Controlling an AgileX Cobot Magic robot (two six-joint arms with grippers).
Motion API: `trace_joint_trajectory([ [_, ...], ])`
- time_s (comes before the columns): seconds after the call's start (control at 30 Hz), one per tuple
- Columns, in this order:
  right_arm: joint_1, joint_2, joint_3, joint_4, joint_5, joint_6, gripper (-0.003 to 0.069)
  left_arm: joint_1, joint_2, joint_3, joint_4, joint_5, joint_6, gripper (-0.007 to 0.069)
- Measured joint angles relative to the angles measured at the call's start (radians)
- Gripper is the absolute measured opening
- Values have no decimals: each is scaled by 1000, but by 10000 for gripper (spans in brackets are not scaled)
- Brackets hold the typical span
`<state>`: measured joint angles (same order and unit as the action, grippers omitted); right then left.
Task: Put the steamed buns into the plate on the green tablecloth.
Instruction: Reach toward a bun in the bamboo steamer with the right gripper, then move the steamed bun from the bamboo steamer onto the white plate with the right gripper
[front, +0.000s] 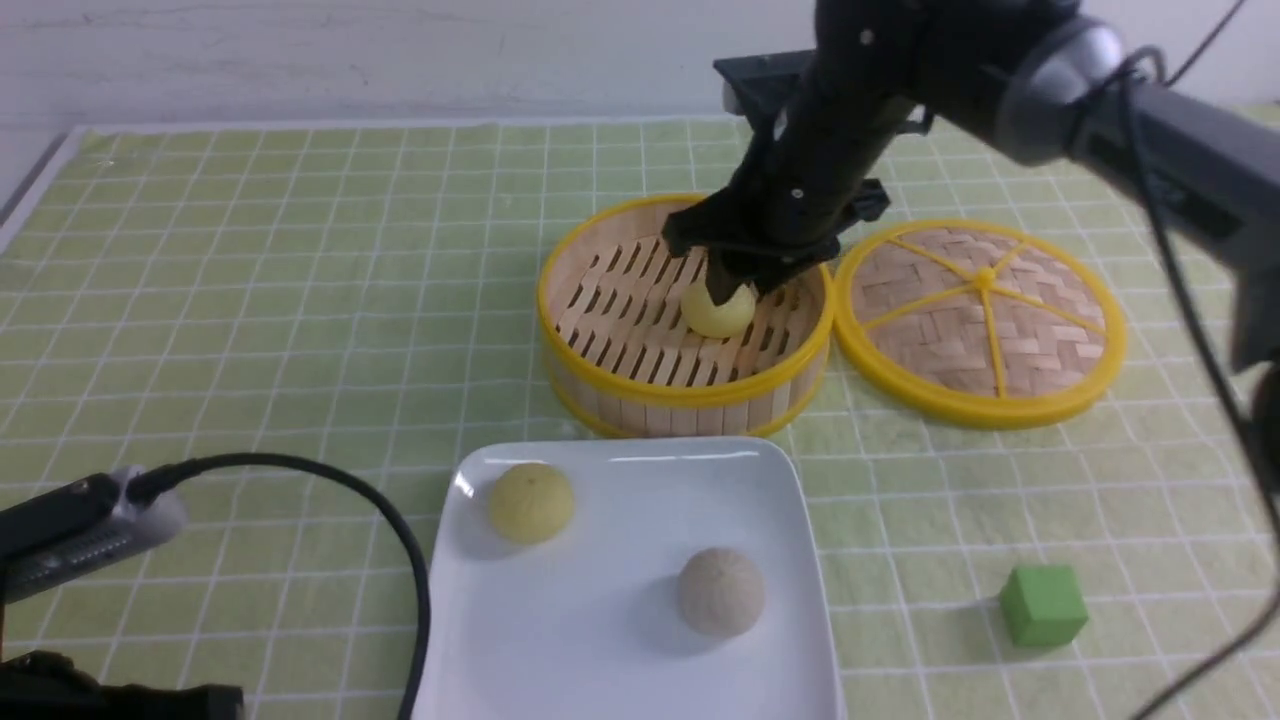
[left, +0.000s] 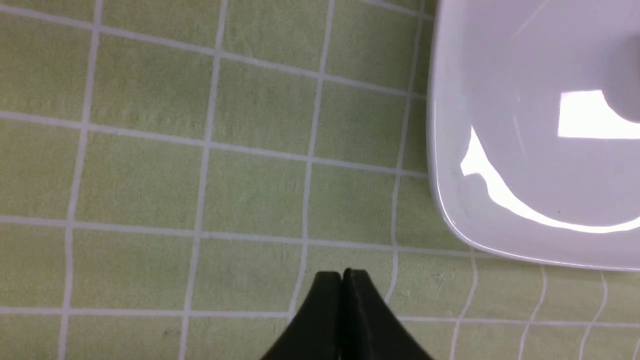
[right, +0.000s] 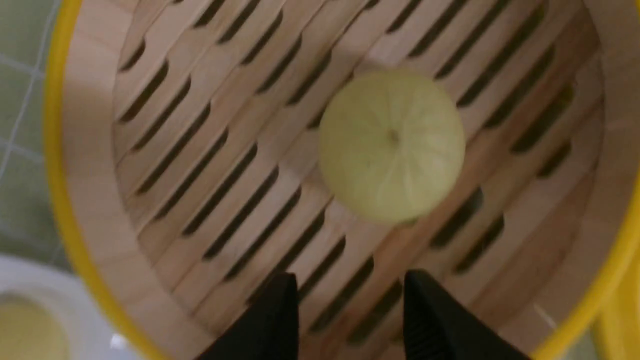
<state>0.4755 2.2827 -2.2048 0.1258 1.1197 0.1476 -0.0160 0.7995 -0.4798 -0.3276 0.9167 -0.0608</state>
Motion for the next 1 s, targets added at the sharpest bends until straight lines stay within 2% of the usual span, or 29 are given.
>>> trace_joint_trajectory([
  [0.13, 0, 240, -349, -97, 107, 68, 381, 0, 0, 0, 1, -5, 0, 24],
  [0.27, 0, 382, -572, -82, 116, 60, 383, 0, 0, 0, 1, -15, 0, 34],
  [0.33, 0, 430, -619, -41, 114, 60, 323, 0, 0, 0, 2, -15, 0, 36],
  [0.37, 0, 438, -632, -18, 109, 60, 255, 0, 0, 0, 2, -15, 0, 37],
  [0.43, 0, 437, -636, -4, 109, 59, 184, 0, 0, 0, 3, -15, 0, 37],
  [0.47, 0, 418, -639, 16, 117, 53, 83, 0, 0, 0, 5, -15, 0, 39],
  [0.53, 1, 377, -630, 31, 133, 40, 18, 0, 0, 0, 5, -15, 0, 44],
  [0.63, 4, 293, -579, 36, 136, 23, 15, 0, 0, 0, 5, -17, 0, 46],
  [0.77, 25, 33, -318, 33, 129, 10, 18, 0, 0, 0, 5, -30, 1, 54],
  [0.87, 61, -183, -17, 31, 121, 10, 20, 0, 0, 0, 5, -30, 1, 55],
  [1.0, 160, -396, 393, 35, 69, 30, 22, 0, 0, 0, 10, -30, 1, 57],
])
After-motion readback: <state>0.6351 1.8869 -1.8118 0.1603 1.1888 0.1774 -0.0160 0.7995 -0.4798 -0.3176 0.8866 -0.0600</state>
